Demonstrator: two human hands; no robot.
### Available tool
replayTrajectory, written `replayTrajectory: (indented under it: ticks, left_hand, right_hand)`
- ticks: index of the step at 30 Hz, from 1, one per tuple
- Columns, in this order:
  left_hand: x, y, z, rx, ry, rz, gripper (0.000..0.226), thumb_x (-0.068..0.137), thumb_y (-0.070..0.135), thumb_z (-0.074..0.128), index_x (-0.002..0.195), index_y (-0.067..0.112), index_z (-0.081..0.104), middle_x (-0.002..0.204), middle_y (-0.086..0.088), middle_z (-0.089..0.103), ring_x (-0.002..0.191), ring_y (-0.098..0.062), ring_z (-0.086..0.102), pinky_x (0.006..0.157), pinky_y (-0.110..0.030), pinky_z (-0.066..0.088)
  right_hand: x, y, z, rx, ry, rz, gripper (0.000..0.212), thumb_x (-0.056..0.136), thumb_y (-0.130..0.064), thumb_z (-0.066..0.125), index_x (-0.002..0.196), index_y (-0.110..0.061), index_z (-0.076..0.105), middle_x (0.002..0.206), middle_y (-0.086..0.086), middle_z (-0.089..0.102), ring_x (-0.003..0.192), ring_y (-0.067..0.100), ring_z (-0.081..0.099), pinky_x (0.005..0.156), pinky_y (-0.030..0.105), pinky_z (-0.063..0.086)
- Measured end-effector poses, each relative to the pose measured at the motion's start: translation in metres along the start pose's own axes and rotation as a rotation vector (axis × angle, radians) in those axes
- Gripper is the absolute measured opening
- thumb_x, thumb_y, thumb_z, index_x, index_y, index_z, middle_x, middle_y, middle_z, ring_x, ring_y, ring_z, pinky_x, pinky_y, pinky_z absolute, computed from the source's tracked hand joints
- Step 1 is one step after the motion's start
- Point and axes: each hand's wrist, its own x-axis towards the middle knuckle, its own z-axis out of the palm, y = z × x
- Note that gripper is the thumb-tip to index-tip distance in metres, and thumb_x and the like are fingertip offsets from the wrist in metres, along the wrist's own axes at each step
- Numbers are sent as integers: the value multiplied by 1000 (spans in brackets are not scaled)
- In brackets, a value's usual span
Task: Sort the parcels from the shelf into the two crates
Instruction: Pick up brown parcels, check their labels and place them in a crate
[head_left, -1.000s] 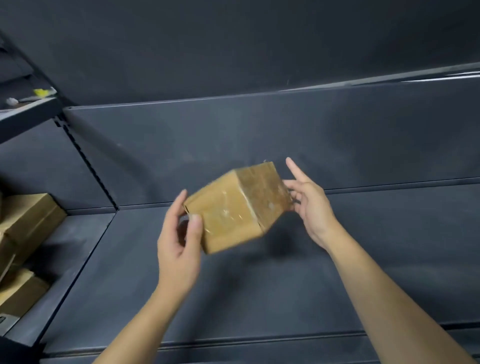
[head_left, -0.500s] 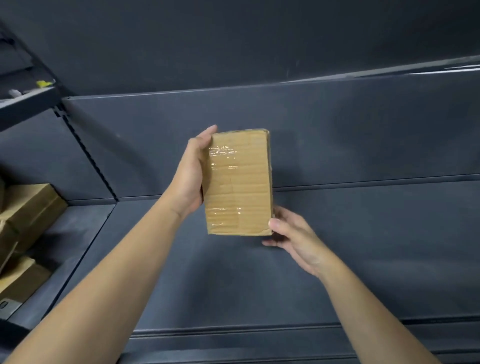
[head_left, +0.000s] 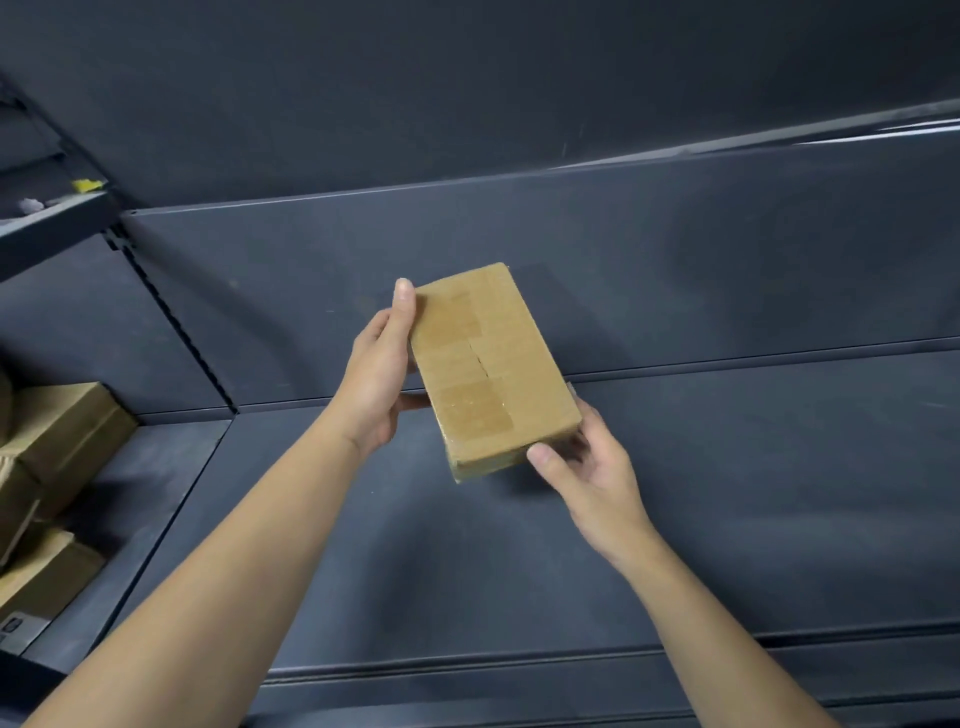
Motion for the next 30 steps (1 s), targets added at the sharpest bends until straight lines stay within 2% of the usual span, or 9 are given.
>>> replayTrajectory:
  ticks: [4,7,9,12,17,20,23,26,30]
  left_hand:
    - [-3,-11,-10,41,7,13,50,110,52,32,121,26,74,117,5,76,112,-19,70,88,-48,62]
    - [-3,-21,-25,119,-50,128,36,110,24,41,129,24,72,114,9,76,103,-7,68,95,-41,53]
    - [-4,-25,-32,41,-116,142,38,109,16,44,139,24,66,123,9,74,109,-9,68,98,-37,48]
    - [-3,-32,-42,-62,-274,150,55,100,29,59,154,27,49,149,-1,60,140,-27,54,110,-44,41]
    - [-4,-35,-55,-99,-324,98,106,59,64,91,151,33,49,147,2,61,129,-22,62,105,-47,48]
    - [-2,-41,-54,-104,-257,36,101,54,68,92,143,35,56,134,-3,68,114,-24,64,100,-50,47]
    - [-4,-54,-44,-110,-213,-38,101,65,69,85,142,12,52,137,-23,63,110,-39,62,98,-60,50]
    - [-10,-67,-36,-143,-208,-90,88,70,52,81,134,0,50,115,-14,74,97,-31,73,73,-44,62]
    - [-16,-77,-32,55,-397,-89,61,68,42,79,111,5,57,112,-10,72,104,-29,65,84,-34,55]
  right_hand:
    - [5,-10,2,-28,114,14,37,94,-48,61,126,-31,63,122,-19,72,117,1,65,94,21,49]
    - [11,-13,-2,-14,181,79,51,96,-64,54,142,-42,52,131,-27,65,122,-1,62,96,39,54]
    - [14,-19,-1,104,194,155,63,98,-64,52,156,-51,30,138,-23,61,113,21,72,78,45,64]
    - [17,-27,2,227,141,274,48,106,-48,44,154,-46,37,131,-7,70,82,44,77,53,36,62]
    - [20,-29,5,337,165,473,40,110,-42,44,123,-14,69,101,20,76,63,30,70,47,31,53]
    - [22,-31,3,341,175,515,57,100,-60,49,114,-11,75,86,13,72,63,23,63,54,33,56]
    - [25,-23,-3,420,214,466,71,77,-74,58,124,-22,73,103,5,69,96,24,65,82,49,63]
    - [25,-20,-4,502,165,339,74,84,-61,66,150,-31,51,138,0,67,126,28,64,97,51,58]
    - [28,-20,-2,394,324,202,56,93,-37,74,145,-43,53,136,-5,67,128,18,63,105,41,53]
